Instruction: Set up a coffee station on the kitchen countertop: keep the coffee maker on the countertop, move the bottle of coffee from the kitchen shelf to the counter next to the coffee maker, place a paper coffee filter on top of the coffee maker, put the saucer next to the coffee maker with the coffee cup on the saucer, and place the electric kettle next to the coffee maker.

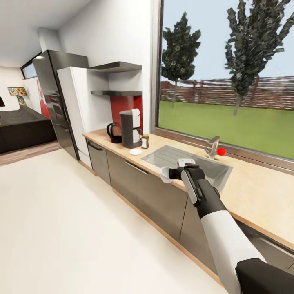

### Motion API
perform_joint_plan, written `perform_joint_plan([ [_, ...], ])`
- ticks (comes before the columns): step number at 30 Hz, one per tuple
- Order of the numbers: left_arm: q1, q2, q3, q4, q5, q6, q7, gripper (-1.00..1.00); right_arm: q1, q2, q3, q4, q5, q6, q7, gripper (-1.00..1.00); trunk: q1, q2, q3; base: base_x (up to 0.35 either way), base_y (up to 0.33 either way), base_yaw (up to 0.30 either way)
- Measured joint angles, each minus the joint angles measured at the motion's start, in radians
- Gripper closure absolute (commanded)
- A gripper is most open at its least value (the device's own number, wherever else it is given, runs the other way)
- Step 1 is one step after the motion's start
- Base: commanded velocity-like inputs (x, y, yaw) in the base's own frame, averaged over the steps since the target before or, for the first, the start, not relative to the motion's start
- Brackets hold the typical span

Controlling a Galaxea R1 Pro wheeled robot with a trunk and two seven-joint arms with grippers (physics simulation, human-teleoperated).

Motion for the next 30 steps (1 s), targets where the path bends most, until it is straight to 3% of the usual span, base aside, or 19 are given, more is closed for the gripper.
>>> perform_joint_plan([
  [4, -0.015, 0.016, -0.002, -0.033, 0.043, 0.003, -0.144, -1.0, 0.0, 0.001, 0.001, 0.003, -0.002, -0.001, 0.001, 1.0, 0.0, 0.0, 0.0, 0.329, 0.068, 0.0],
  [8, -0.017, 0.033, -0.002, -0.037, 0.079, 0.004, -0.208, -1.0, 0.0, 0.0, 0.0, 0.007, -0.001, -0.001, 0.002, 1.0, 0.0, 0.0, 0.0, 0.328, 0.088, 0.0],
  [12, -0.009, 0.07, 0.0, -0.036, 0.11, 0.004, -0.223, -1.0, 0.001, 0.0, 0.0, 0.006, -0.001, -0.001, 0.002, 1.0, 0.0, 0.0, 0.0, 0.304, 0.187, 0.0],
  [15, -0.005, 0.083, -0.001, -0.035, 0.128, 0.004, -0.225, -1.0, 0.001, 0.0, 0.0, 0.007, -0.001, -0.001, 0.002, 1.0, 0.0, 0.0, 0.0, 0.294, 0.216, 0.0],
  [30, -0.003, 0.082, -0.002, -0.026, 0.137, -0.003, -0.226, -1.0, 0.017, -0.008, 0.002, 0.015, 0.001, -0.003, 0.003, 1.0, 0.0, 0.0, 0.0, 0.304, 0.175, 0.0],
])
